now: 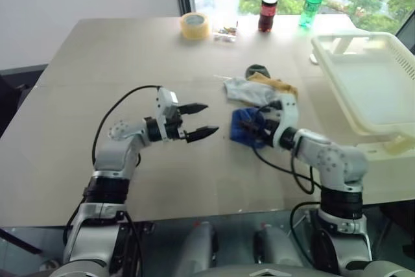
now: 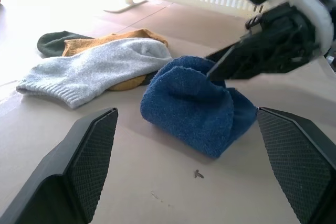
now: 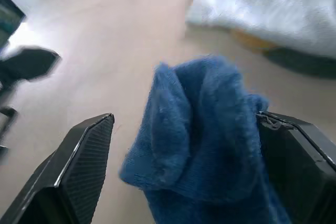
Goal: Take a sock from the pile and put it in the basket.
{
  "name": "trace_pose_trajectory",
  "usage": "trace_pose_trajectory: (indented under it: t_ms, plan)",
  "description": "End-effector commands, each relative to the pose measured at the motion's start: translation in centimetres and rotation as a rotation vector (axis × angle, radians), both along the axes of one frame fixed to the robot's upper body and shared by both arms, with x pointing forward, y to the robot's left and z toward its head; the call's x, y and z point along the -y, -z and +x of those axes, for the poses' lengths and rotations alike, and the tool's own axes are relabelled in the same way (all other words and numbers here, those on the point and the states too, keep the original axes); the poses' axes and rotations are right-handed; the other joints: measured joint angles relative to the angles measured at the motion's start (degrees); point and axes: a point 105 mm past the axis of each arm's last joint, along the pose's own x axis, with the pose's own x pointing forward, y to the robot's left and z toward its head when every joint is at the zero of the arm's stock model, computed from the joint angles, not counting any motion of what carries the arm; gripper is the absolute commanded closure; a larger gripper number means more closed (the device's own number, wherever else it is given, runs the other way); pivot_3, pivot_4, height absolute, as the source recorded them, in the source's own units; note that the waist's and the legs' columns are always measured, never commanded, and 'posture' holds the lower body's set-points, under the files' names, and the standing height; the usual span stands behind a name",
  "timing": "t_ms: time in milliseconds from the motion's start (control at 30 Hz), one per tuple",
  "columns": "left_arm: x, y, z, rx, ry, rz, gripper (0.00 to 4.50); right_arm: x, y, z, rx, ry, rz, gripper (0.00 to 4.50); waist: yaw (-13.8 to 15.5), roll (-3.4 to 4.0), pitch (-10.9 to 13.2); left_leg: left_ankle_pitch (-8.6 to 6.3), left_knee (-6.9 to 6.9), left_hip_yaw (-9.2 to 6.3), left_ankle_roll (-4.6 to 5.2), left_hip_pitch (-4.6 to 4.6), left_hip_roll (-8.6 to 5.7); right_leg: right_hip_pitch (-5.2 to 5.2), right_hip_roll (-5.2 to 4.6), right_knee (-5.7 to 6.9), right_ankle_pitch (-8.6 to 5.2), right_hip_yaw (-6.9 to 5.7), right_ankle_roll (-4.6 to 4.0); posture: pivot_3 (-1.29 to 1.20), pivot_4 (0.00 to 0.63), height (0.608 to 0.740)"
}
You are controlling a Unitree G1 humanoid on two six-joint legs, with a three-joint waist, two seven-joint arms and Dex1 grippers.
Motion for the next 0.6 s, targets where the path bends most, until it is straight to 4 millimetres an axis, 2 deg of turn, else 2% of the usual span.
trace_pose_trajectory:
  t_ms: [33, 67, 200, 233, 300, 333, 467, 500, 533, 567, 600]
  plan:
    - [0.1, -2.4, -0.4, 0.100, 0.037, -0.001, 0.00, 0.2, 2.9, 0.0, -0.019, -0.007, -0.178, 0.06, -0.02, -0.02, -0.01, 0.00, 0.00, 0.00, 0.00, 0.00, 0.00, 0.00, 0.00, 0.00, 0.00, 0.00, 0.00, 0.00, 0.150, 0.740]
    - [0.0, -2.5, -0.5, 0.116, 0.036, 0.007, 0.00, 0.4, 3.8, -0.1, -0.016, -0.020, -0.248, 0.06, -0.07, -0.03, -0.02, 0.00, 0.00, 0.00, 0.00, 0.02, 0.00, 0.02, 0.00, -0.01, 0.00, 0.00, 0.00, 0.00, 0.150, 0.740]
    - [-0.5, -3.0, -0.8, 0.166, 0.044, 0.035, 0.00, 0.3, 6.0, -0.8, -0.046, -0.071, -0.323, 0.06, -0.11, -0.13, -0.10, -0.06, 0.00, 0.02, 0.10, 0.24, 0.05, 0.16, 0.01, 0.10, 0.00, 0.01, 0.00, 0.00, 0.150, 0.740]
    - [-0.6, -3.2, -0.9, 0.169, 0.045, 0.033, 0.00, 0.0, 6.5, -1.2, -0.053, -0.101, -0.332, 0.46, -0.09, -0.13, -0.11, -0.05, 0.00, 0.01, 0.09, 0.32, 0.06, 0.19, 0.01, 0.14, 0.00, 0.01, 0.00, 0.00, 0.150, 0.740]
    - [-0.8, -3.2, -1.0, 0.171, 0.047, 0.036, 0.00, -0.5, 7.3, -2.0, -0.070, -0.156, -0.344, 0.71, -0.07, -0.13, -0.12, -0.05, 0.00, 0.02, 0.09, 0.43, 0.06, 0.26, 0.00, 0.15, 0.00, 0.03, 0.00, 0.00, 0.150, 0.740]
    - [-0.8, -3.1, -1.0, 0.171, 0.048, 0.038, 0.00, -0.6, 7.6, -2.2, -0.073, -0.172, -0.352, 1.15, -0.06, -0.15, -0.13, -0.06, -0.02, 0.03, 0.10, 0.69, 0.06, 0.53, -0.01, 0.12, -0.01, 0.03, -0.02, 0.00, 0.150, 0.740]
    - [-0.7, -3.2, -1.1, 0.177, 0.051, 0.032, 0.00, -0.4, 7.8, -2.4, -0.051, -0.197, -0.367, 2.23, -0.05, -0.18, -0.17, -0.06, -0.34, 0.01, 0.10, 1.06, 0.09, 0.86, -0.24, -0.20, -0.01, 0.02, -0.02, 0.00, 0.150, 0.740]
    - [-0.6, -3.2, -1.1, 0.178, 0.054, 0.028, 0.00, -0.2, 7.7, -2.3, -0.041, -0.190, -0.362, 2.75, -0.05, -0.18, -0.18, -0.06, -0.46, 0.01, 0.10, 1.06, 0.09, 0.86, -0.25, -0.33, -0.01, 0.02, -0.02, 0.00, 0.150, 0.740]
    - [-0.4, -3.2, -1.2, 0.175, 0.060, 0.019, 0.00, 0.0, 7.1, -2.1, -0.023, -0.172, -0.324, 2.90, -0.06, -0.18, -0.22, -0.06, -0.47, 0.00, 0.10, 1.06, 0.09, 0.86, -0.25, -0.35, -0.01, 0.02, -0.02, 0.00, 0.150, 0.740]
    - [-0.2, -3.2, -1.3, 0.171, 0.066, 0.009, 0.00, 0.2, 6.3, -1.8, 0.000, -0.150, -0.274, 3.37, -0.06, -0.19, -0.23, -0.06, -0.57, 0.00, 0.10, 1.06, 0.09, 0.87, -0.25, -0.47, 0.00, 0.03, -0.02, 0.00, 0.150, 0.740]
    - [0.1, -3.2, -1.4, 0.165, 0.074, -0.003, 0.00, 0.5, 5.4, -1.7, 0.019, -0.126, -0.218, 3.63, -0.05, -0.18, -0.24, -0.06, -0.58, 0.00, 0.10, 1.06, 0.09, 0.88, -0.25, -0.49, 0.00, 0.03, -0.02, 0.00, 0.150, 0.740]
